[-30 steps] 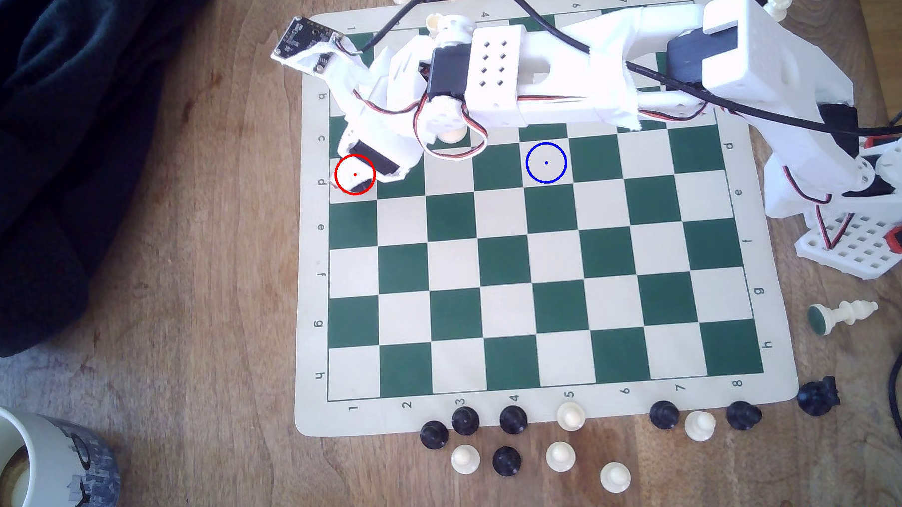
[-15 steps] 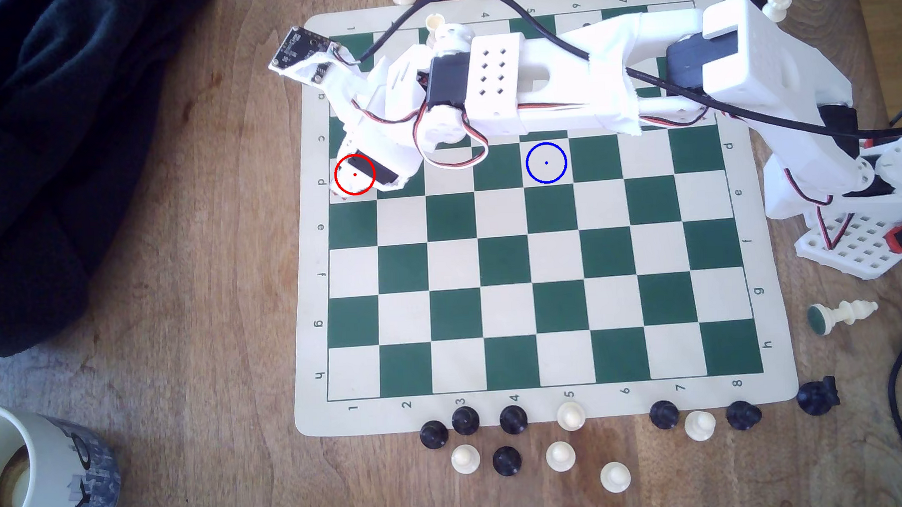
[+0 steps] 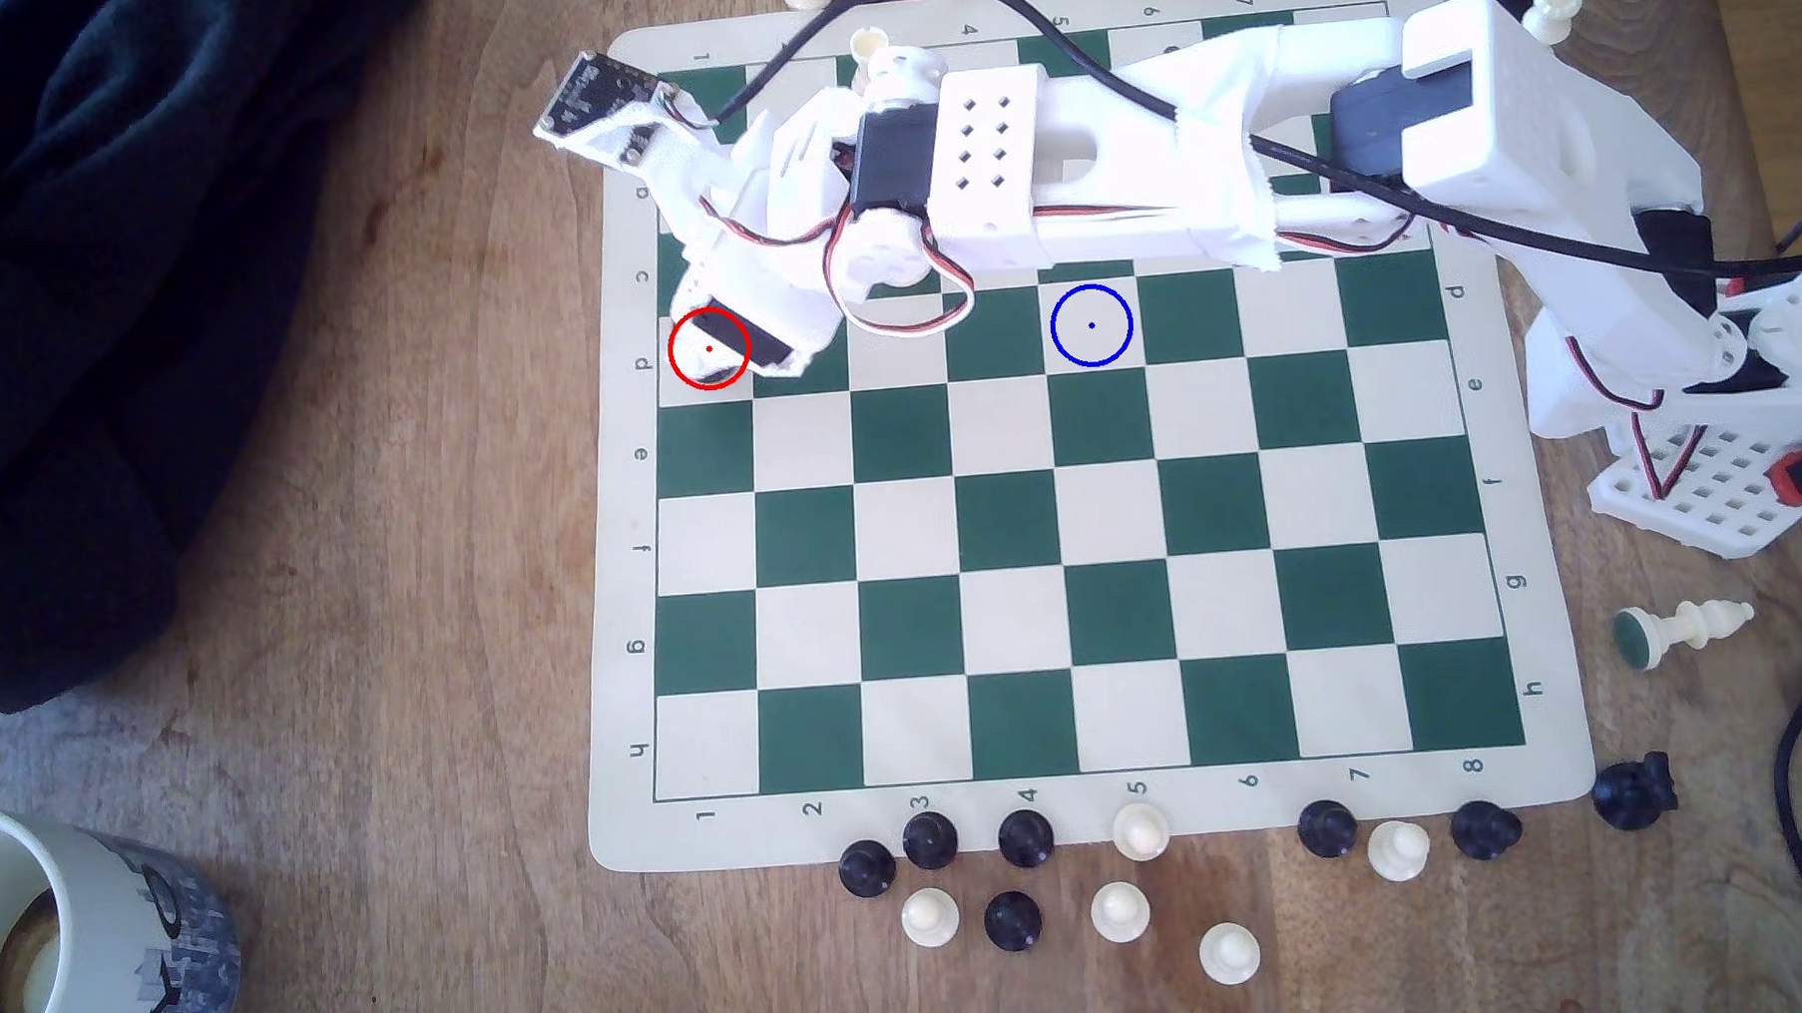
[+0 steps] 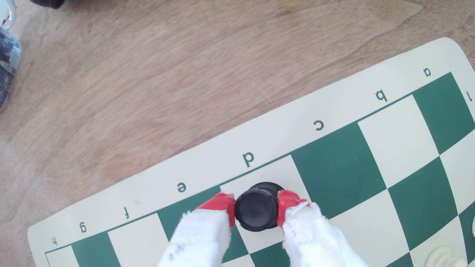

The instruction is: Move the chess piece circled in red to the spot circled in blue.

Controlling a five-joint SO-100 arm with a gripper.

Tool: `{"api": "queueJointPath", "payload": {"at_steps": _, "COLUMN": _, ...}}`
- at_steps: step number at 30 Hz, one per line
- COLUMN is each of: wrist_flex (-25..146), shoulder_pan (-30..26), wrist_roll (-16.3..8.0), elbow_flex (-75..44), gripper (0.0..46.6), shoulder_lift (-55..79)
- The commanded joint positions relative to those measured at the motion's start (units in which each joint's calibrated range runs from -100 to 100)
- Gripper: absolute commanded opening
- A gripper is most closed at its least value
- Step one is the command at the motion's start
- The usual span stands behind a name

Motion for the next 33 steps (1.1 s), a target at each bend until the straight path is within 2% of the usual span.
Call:
{"api": "queueJointPath", "payload": {"at_steps": 1, "wrist_flex": 0.4, "shoulder_pan": 0.5, "wrist_roll": -0.1, "elbow_flex": -5.7, "gripper": 0.2, "shoulder_lift": -6.6}}
{"api": "queueJointPath", "payload": {"at_steps": 4, "wrist_flex": 1.7, "shoulder_pan": 0.3, "wrist_roll": -0.3, "elbow_flex": -4.7, "gripper": 0.2, "shoulder_lift": -10.1}}
{"api": "queueJointPath", "payload": {"at_steps": 13, "wrist_flex": 1.8, "shoulder_pan": -1.7, "wrist_roll": -0.4, "elbow_flex": 15.7, "gripper": 0.2, "shoulder_lift": -31.8}}
{"api": "queueJointPath", "payload": {"at_steps": 33, "wrist_flex": -4.9, "shoulder_pan": 1.2, "wrist_roll": -0.3, "elbow_flex": 56.6, "gripper": 0.2, "shoulder_lift": -56.3}}
